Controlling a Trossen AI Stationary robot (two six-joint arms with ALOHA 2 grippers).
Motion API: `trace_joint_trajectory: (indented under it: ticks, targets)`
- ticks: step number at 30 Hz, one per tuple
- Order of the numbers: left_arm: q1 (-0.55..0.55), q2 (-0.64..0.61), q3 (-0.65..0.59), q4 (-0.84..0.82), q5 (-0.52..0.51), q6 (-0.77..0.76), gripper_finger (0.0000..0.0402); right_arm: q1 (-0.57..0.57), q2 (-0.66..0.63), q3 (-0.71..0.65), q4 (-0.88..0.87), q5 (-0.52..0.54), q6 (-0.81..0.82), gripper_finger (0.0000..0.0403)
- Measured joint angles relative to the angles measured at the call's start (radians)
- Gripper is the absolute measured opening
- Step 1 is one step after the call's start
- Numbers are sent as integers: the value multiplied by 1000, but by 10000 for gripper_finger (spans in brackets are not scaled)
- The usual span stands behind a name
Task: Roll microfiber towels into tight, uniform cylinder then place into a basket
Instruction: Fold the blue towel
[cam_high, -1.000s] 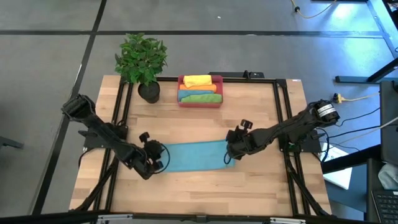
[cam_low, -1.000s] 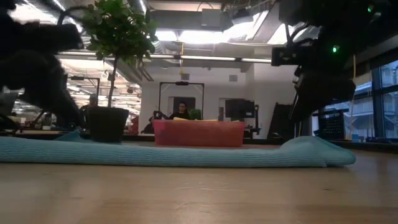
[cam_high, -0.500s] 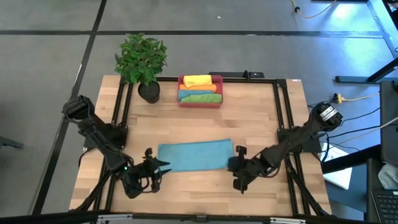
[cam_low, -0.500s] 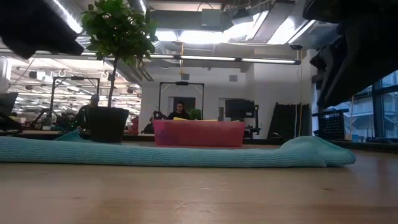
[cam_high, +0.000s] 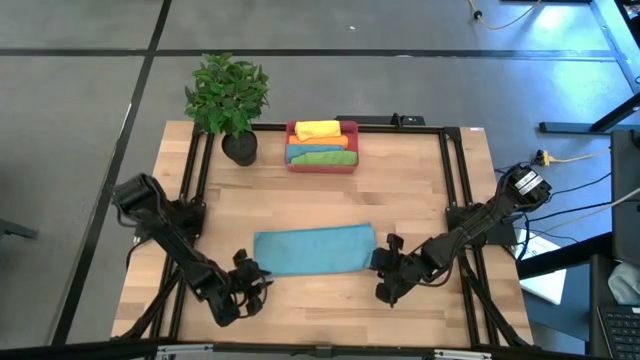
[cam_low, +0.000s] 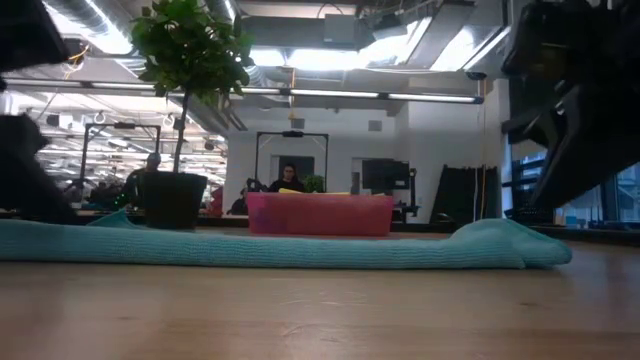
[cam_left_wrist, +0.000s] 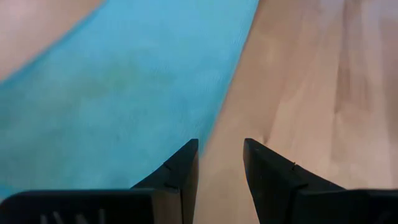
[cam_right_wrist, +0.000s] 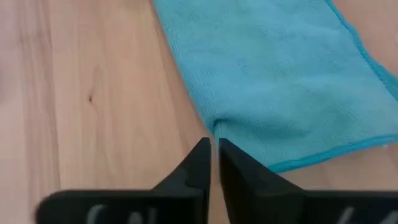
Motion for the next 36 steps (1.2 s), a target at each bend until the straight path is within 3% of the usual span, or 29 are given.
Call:
trace_joint_trajectory:
  ticks: [4, 12, 18, 36]
  targets:
    - [0, 25, 0, -33, 51, -62, 115, 0, 0, -30, 45, -3, -1, 6]
    - [0, 25, 0, -104, 71, -133, 114, 0, 8, -67, 73, -11, 26, 9]
    - [-16, 19, 0, -42, -40, -101, 114, 0, 57, -71, 154, -47, 21, 10]
    - [-46, 17, 0, -44, -130, -107, 114, 0, 87, -70, 195, -43, -6, 13]
